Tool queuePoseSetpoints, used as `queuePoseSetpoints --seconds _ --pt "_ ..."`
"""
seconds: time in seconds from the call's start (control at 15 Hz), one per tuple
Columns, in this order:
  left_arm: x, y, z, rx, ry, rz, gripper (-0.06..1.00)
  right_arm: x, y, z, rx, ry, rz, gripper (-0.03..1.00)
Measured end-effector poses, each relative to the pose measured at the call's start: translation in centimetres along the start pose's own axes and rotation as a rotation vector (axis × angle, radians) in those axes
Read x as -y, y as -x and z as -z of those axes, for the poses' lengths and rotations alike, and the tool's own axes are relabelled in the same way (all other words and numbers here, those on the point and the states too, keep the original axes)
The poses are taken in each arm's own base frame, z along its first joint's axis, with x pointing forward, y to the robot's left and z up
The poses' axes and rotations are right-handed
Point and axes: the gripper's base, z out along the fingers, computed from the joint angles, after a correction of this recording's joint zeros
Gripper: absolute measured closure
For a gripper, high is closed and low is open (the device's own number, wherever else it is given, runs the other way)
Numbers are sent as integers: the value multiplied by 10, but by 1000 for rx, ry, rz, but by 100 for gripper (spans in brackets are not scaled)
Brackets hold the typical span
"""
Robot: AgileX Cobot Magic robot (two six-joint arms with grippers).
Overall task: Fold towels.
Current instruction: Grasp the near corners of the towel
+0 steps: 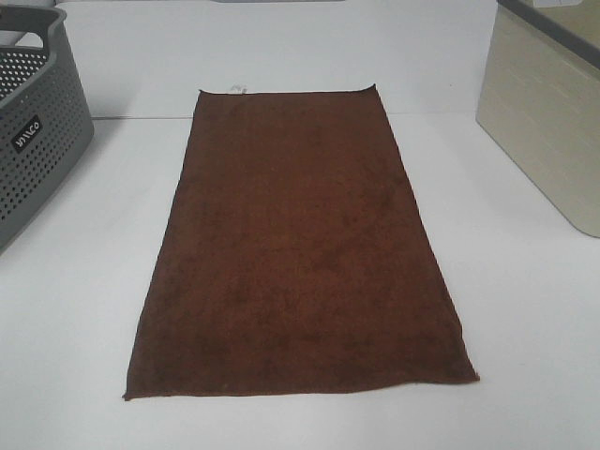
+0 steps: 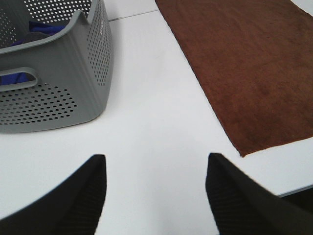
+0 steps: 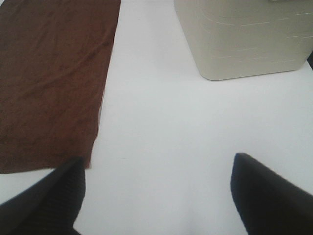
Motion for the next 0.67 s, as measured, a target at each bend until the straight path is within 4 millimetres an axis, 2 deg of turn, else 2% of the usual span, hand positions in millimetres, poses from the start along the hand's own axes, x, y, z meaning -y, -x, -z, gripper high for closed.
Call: queuePoseSetpoints --seconds 0.67 --pt "0 0 0 0 0 0 37 0 0 0 0 0 0 20"
